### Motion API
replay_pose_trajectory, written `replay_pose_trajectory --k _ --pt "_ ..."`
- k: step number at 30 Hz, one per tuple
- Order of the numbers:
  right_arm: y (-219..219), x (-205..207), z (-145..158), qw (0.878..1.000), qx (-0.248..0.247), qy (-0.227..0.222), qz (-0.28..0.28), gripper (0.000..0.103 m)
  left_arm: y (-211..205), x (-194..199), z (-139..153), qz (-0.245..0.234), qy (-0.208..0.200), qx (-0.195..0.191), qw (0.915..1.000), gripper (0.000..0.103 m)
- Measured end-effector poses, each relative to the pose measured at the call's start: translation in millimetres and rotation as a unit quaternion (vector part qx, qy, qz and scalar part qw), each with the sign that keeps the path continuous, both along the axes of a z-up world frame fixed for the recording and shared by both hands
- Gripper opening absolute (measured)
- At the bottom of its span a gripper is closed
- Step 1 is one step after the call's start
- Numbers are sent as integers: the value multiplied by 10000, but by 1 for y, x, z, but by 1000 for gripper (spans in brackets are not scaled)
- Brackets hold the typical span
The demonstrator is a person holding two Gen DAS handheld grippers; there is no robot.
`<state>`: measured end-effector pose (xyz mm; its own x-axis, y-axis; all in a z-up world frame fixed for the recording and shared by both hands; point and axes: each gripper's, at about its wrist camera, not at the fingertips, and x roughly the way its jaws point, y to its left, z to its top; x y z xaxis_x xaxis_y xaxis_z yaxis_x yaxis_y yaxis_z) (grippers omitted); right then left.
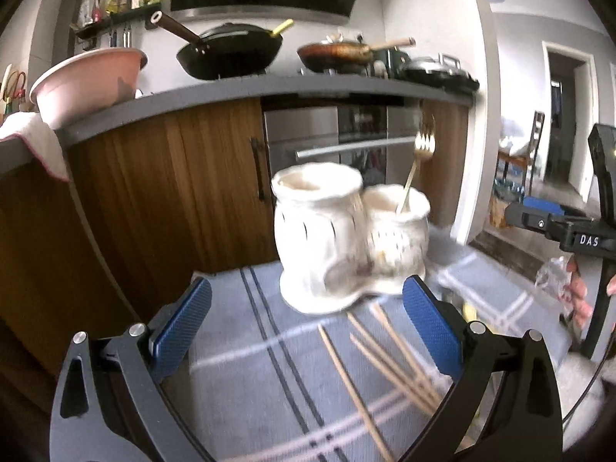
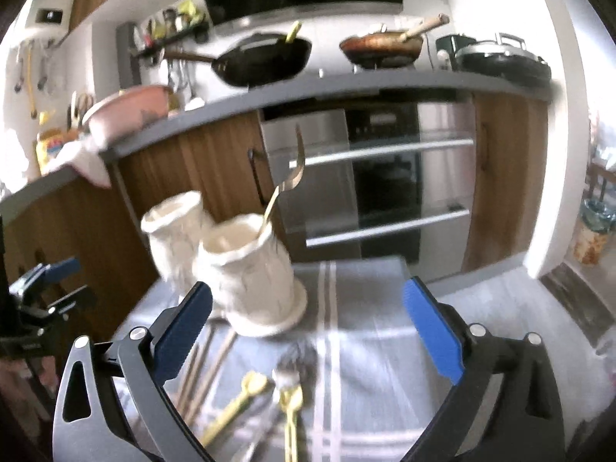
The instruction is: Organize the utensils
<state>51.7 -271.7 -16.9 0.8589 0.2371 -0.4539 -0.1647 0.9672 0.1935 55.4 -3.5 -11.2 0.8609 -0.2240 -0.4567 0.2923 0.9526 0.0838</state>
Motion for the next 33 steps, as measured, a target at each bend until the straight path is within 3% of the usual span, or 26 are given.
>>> replay_pose_trajectory --k 4,13,19,33 --pt "4 -13 -16 9997 -130 206 74 98 -3 -10 -18 76 153 223 9996 98" --pt "7 -22 -52 9961 -361 792 138 98 -3 -15 -50 124 759 197 9968 98" --pt "4 -20 -61 9939 -411 1024 20 98 -5 -13 -60 175 944 305 9949 98" --pt "14 -23 -77 9833 -1171 1374 233 98 -10 3 -85 385 1641 739 9829 98"
